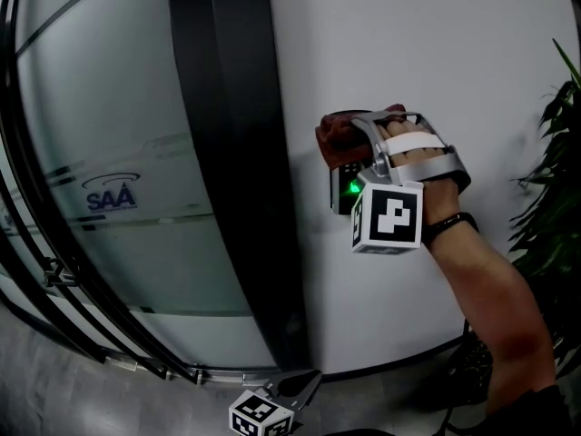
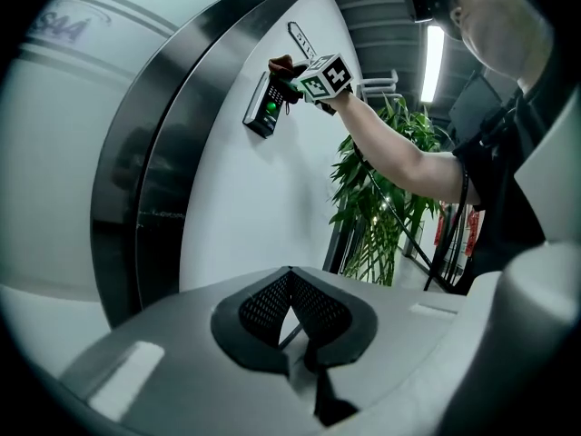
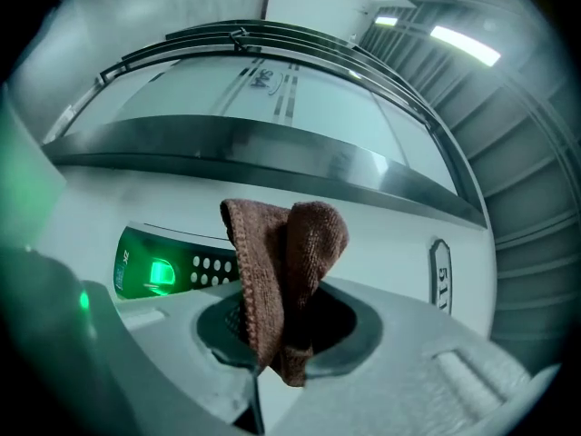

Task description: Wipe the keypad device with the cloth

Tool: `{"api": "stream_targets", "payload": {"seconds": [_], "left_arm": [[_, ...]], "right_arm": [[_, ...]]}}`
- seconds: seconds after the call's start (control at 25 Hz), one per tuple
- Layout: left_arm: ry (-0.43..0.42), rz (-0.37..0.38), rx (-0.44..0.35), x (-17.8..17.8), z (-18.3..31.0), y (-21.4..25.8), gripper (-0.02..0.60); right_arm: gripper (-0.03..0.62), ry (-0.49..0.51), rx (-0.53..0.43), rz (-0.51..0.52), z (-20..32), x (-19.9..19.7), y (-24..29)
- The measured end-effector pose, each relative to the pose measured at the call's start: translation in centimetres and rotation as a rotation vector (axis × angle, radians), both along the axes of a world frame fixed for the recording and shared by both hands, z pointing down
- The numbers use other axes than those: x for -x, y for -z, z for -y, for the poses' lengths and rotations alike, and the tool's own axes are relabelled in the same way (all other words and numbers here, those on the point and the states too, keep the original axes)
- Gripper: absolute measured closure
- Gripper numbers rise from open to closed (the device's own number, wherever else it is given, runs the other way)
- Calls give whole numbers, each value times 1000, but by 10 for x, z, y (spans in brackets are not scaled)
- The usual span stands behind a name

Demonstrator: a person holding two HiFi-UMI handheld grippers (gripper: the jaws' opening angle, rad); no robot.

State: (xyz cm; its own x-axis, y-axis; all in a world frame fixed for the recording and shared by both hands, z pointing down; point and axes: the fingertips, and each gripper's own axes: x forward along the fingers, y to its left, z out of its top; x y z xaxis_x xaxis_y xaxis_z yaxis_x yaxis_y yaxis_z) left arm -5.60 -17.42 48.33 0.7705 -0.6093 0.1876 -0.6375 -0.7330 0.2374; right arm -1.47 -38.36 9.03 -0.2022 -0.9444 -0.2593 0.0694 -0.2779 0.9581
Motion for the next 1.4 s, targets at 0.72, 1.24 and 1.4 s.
{"api": "stream_targets", "payload": {"seconds": [0.72,1.24,1.4], "left_arm": [[-4,-3,13,-3,-2,-3,565],[-14,3,8,-6,-8,1,565],[-15,3,8,-6,-9,1,565]], "right_arm": [[540,84,71,103,-4,-5,-58],[540,92,185,129,-5,-6,-105],[540,82,211,107,-2,-6,-128]]}}
